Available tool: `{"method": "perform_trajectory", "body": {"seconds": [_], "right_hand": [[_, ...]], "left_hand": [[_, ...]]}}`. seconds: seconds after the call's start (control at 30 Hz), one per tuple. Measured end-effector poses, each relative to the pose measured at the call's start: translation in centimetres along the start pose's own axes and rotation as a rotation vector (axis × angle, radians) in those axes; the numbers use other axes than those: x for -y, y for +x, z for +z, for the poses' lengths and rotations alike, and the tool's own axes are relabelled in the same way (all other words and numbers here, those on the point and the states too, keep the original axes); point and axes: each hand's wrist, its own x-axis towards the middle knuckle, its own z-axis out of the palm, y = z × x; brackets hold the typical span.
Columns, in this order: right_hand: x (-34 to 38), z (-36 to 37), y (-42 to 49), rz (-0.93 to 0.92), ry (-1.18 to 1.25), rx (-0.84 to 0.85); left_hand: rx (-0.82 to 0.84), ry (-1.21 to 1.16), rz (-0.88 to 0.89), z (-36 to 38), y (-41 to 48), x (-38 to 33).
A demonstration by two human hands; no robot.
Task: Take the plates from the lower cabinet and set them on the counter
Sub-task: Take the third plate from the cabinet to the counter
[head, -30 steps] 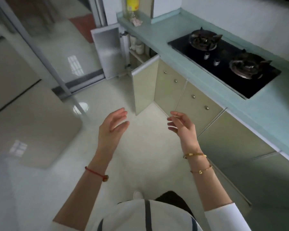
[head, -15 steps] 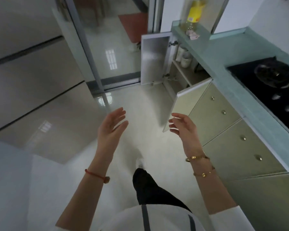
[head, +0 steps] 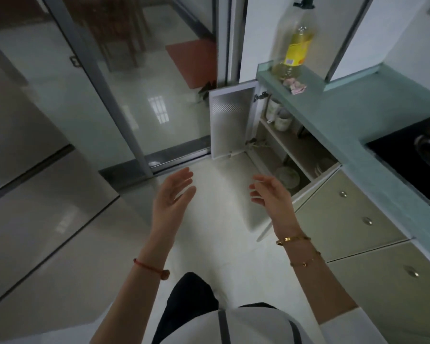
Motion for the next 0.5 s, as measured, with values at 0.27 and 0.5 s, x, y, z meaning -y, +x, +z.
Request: {"method": "perform_trajectory", "body": {"seconds": [0.27, 0.5], "right_hand": [[1.0, 2.8, 11.3, 0.037, 0.051, -0.239], [2.0, 5.0, 21.1, 0.054, 0.107, -0.47]], "left_hand": [[0.236, -0.035, -0.007, 3.4, 17.9, 2.2], [0.514, -0.026, -0.034, 8.0, 32.9, 2.8]]}}
